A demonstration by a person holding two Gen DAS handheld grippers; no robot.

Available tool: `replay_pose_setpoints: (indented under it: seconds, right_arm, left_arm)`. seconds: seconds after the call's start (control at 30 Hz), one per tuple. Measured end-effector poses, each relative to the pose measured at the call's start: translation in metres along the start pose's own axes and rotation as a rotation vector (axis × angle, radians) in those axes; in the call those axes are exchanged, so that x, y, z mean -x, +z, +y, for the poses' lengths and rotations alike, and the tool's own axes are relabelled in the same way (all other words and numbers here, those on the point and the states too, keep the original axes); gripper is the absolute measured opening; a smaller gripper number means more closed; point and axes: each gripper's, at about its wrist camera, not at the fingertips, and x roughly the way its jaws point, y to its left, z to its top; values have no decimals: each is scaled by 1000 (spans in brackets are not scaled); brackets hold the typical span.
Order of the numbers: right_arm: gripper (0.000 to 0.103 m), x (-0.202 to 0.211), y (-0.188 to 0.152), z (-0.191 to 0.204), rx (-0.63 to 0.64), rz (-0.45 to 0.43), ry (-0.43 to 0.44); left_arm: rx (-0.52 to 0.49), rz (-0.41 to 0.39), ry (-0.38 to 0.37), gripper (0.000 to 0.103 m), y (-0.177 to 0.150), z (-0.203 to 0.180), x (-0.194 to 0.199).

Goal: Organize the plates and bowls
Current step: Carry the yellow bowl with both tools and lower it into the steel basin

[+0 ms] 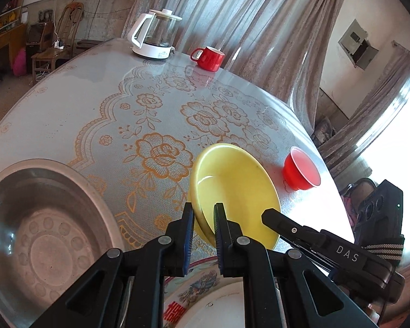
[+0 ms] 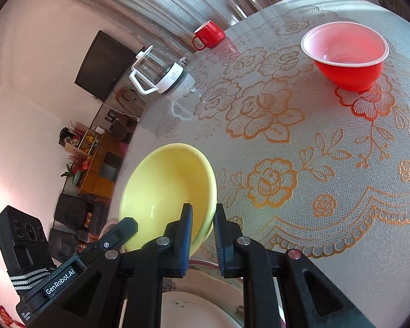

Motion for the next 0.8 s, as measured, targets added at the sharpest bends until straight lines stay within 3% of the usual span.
replay_pose_setpoints:
  seconds: [0.33, 0.8]
  right_arm:
    - [16, -3, -19, 44, 84, 31, 59]
    - [16, -45, -57, 115, 210, 157, 153]
  left_arm:
    - [19, -87, 30, 13, -10, 30, 51]
    - [206, -148, 63, 13, -34, 117, 101]
